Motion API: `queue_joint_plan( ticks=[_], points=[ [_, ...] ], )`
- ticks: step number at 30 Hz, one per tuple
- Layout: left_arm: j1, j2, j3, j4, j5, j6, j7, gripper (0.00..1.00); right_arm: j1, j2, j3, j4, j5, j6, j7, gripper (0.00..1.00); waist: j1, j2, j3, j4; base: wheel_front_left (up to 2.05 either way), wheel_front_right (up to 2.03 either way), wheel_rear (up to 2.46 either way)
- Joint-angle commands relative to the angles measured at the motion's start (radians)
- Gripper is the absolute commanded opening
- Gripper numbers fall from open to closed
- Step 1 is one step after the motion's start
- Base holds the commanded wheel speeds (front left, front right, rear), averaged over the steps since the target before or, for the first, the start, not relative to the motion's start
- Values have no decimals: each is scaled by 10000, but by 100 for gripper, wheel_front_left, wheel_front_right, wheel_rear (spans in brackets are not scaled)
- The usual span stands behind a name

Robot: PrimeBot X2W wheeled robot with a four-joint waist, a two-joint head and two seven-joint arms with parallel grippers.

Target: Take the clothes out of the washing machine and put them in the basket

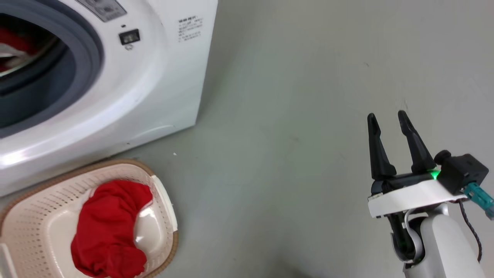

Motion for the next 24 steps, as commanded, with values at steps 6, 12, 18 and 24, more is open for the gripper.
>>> queue_joint_plan(
  ticks=[6, 12, 18, 24],
  points=[
    [1102, -536, 134, -355, -394, 65, -657, 0, 458, -1, -220, 84, -506, -7, -15, 100, 1, 0, -1317, 691, 0, 0, 0],
    [2205, -989, 45, -1453, -527, 220, -861, 0, 809, -1, -372, -3, -745, -7, 150, 100, 1, 0, -2034, 1116, 0, 0, 0],
    [3528, -1399, -94, -3347, -648, 532, -686, 0, 1064, -3, -530, -393, -993, -7, 457, 100, 1, 0, -2520, 1544, 0, 0, 0],
    [5008, -1621, -169, -5574, -645, 1055, -366, 0, 1282, -4, -731, -807, -1156, -7, 773, 100, 1, 0, -2817, 1954, 0, 0, 0]
  ],
)
